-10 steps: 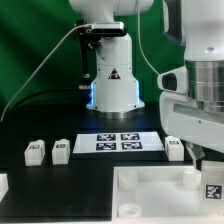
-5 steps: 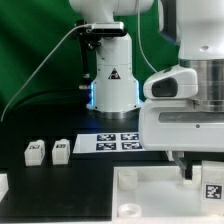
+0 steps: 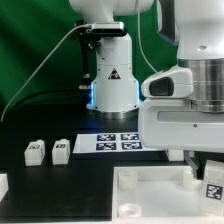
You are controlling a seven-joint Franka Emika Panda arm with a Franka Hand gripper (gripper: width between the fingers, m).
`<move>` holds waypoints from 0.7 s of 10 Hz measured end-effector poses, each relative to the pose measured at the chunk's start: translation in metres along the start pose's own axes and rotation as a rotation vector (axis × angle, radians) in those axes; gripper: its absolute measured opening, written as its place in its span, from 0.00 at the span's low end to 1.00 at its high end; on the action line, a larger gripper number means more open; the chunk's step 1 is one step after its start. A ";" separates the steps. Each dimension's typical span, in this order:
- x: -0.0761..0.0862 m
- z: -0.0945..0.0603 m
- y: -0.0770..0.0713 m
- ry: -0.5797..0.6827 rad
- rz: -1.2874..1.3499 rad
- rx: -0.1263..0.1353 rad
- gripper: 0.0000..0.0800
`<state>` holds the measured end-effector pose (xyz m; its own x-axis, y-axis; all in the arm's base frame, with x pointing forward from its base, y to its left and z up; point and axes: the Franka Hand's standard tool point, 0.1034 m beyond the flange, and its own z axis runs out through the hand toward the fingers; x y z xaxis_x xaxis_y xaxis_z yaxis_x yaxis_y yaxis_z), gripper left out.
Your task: Assemble one leg
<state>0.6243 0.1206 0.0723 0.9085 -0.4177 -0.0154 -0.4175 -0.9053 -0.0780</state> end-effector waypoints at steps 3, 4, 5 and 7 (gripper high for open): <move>0.000 0.001 0.002 -0.002 0.285 -0.002 0.37; 0.000 0.002 0.002 0.001 0.481 0.003 0.37; 0.001 0.002 0.002 -0.001 0.648 0.011 0.37; 0.004 0.002 0.003 -0.029 1.038 0.042 0.37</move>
Offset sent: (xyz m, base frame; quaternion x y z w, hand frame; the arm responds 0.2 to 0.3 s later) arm 0.0008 -0.0090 0.0022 -0.0260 0.0438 0.3737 0.9261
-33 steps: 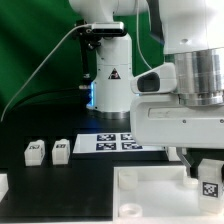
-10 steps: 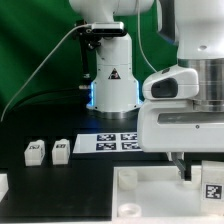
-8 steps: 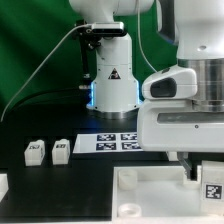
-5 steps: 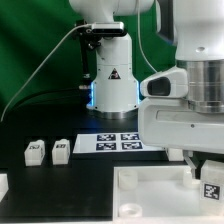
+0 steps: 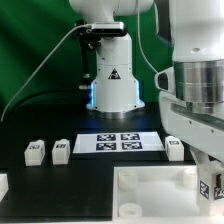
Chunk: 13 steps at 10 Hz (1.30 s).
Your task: Assemble one leg
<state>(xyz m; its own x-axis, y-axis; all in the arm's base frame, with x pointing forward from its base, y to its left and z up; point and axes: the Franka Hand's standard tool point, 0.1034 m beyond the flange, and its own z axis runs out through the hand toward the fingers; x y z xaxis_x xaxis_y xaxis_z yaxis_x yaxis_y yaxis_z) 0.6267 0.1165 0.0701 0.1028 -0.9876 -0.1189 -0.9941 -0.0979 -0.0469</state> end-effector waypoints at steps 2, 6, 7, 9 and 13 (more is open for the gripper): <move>0.001 0.000 -0.001 -0.022 0.243 0.005 0.37; -0.002 0.000 -0.002 -0.024 0.549 0.003 0.37; -0.004 0.000 -0.002 -0.020 0.563 0.004 0.37; -0.004 0.000 -0.001 -0.020 0.522 0.004 0.37; -0.014 0.003 0.002 0.001 0.294 -0.001 0.78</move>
Offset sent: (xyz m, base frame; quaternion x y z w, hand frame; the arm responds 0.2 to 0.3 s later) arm 0.0124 -0.0040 -0.0022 0.0125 -0.0006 0.1980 0.9801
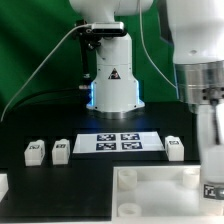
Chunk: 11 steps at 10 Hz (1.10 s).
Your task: Assemble one leg
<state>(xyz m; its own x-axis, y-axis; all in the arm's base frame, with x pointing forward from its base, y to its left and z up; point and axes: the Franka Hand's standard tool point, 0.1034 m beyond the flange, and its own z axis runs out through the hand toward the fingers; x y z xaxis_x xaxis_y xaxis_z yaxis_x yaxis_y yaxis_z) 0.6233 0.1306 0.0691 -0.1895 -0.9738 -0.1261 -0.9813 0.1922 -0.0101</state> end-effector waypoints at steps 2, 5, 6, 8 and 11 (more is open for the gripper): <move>-0.007 -0.004 0.006 0.010 -0.294 0.013 0.80; -0.004 -0.002 0.006 0.015 -0.582 0.009 0.81; -0.003 -0.002 0.005 0.015 -0.645 0.008 0.81; 0.010 -0.002 0.003 0.034 -0.938 -0.008 0.81; 0.015 -0.003 0.001 0.058 -1.209 -0.022 0.81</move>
Offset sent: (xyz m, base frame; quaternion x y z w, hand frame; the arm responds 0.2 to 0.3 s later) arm 0.0000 0.0000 0.0000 0.0000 0.0000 -0.1790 0.9838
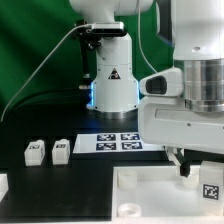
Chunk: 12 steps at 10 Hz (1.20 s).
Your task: Assemble one leg
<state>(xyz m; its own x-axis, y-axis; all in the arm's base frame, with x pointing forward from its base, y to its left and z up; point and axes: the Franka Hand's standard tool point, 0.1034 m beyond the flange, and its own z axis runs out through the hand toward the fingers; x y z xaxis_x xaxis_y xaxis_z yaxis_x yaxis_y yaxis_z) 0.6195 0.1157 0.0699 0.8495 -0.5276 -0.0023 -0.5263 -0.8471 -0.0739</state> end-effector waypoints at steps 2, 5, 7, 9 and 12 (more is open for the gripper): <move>0.000 0.000 0.000 -0.001 0.047 0.001 0.67; -0.001 0.000 -0.001 -0.004 0.322 0.005 0.36; -0.002 0.000 -0.002 -0.007 0.508 0.008 0.36; 0.003 0.001 -0.005 -0.043 0.865 0.021 0.36; 0.004 0.002 -0.009 -0.089 1.238 0.057 0.37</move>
Offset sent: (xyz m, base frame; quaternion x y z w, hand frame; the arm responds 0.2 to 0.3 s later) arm 0.0000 0.0000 0.0000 0.0000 0.0000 0.2667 0.9638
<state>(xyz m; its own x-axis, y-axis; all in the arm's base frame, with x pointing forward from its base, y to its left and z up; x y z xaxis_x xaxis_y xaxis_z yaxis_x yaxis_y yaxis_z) 0.6279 0.1216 0.0685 -0.2161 -0.9617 -0.1684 -0.9749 0.2220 -0.0172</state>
